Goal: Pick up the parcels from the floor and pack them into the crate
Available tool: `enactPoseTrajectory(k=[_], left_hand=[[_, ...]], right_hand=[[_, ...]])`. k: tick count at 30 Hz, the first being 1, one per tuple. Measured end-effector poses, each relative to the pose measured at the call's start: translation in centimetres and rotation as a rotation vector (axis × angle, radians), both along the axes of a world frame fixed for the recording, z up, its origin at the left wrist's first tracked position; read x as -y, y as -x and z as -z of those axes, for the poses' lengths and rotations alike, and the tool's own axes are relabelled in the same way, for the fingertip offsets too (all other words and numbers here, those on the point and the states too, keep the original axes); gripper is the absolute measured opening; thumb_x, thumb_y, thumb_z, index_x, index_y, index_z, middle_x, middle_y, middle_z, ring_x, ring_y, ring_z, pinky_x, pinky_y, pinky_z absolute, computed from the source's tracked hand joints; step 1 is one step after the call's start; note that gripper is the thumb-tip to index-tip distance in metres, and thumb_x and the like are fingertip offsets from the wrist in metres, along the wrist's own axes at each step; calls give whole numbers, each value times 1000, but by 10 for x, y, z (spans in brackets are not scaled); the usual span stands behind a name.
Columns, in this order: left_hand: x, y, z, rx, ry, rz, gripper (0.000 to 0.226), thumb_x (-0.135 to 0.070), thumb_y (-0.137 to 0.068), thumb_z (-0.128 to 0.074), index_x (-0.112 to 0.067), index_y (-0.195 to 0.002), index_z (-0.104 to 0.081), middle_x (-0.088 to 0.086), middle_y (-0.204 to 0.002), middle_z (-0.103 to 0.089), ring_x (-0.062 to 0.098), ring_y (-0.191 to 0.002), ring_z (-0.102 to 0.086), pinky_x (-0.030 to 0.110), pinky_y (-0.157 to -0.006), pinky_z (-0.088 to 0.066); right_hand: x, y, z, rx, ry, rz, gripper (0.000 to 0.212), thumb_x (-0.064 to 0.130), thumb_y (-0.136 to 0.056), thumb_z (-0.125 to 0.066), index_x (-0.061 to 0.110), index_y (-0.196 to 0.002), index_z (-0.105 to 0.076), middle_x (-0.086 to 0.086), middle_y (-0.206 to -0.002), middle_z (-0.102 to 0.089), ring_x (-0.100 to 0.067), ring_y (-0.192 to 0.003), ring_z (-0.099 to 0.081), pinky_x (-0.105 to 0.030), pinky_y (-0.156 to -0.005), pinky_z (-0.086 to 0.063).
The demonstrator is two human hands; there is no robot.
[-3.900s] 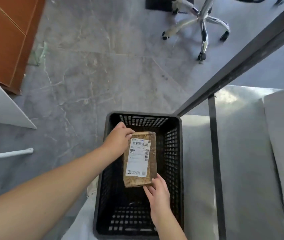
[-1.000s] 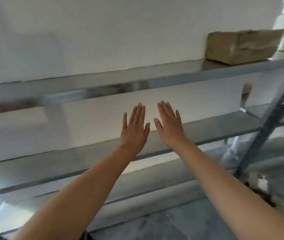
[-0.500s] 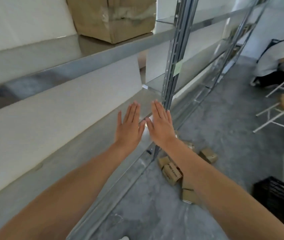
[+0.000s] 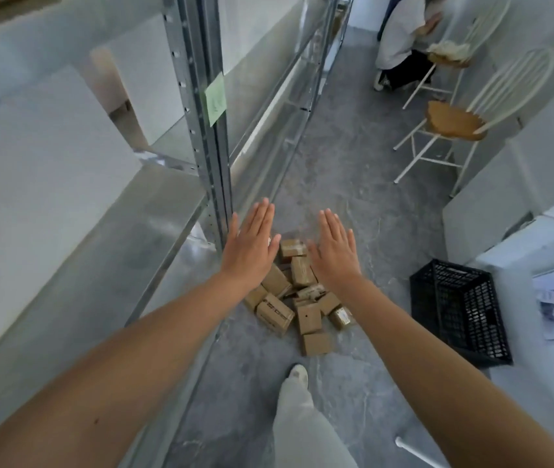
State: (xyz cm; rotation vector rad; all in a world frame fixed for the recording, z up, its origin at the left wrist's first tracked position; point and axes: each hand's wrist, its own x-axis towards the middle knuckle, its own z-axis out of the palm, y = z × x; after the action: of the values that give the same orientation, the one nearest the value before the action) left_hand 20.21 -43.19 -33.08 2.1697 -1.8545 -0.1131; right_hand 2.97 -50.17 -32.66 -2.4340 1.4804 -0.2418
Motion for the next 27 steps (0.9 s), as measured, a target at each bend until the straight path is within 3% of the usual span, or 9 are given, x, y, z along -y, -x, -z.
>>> enactPoseTrajectory(k=[7, 14, 22, 27], left_hand=[[97, 19, 60, -118, -143, -29, 60, -42, -103, -16, -15, -155, -5, -1, -163, 1, 12, -150, 2, 48, -121, -4], [135, 2, 158, -199, -303, -116, 59, -39, -103, -24, -15, -155, -8, -1, -163, -5, 13, -150, -2, 44, -119, -4], [163, -37, 334, -317, -476, -185, 53, -27, -103, -34, -9, -151, -23, 8, -160, -20, 22, -149, -15, 51, -116, -22], [166, -37, 464, -316, -602, -194, 55, -27, -103, -32, -6, -152, -18, 10, -161, -15, 24, -149, -13, 48, -116, -23]], right_hand=[[89, 8, 56, -57, -164, -57, 60, 35, -104, -24, 14, -157, -5, 1, -165, -3, -14, -151, 3, -40, -122, 1], [120, -3, 160, -80, -374, -46, 60, 38, -104, -27, 17, -157, -8, 0, -164, -6, -15, -151, -2, -42, -123, -7], [122, -18, 324, -79, -595, 68, 58, 32, -104, -33, 16, -156, -13, 0, -164, -8, -15, -151, -6, -38, -122, -10], [127, -22, 442, -29, -684, 163, 57, 30, -103, -37, 16, -156, -17, -1, -163, -13, -16, -150, -10, -41, -122, -12]])
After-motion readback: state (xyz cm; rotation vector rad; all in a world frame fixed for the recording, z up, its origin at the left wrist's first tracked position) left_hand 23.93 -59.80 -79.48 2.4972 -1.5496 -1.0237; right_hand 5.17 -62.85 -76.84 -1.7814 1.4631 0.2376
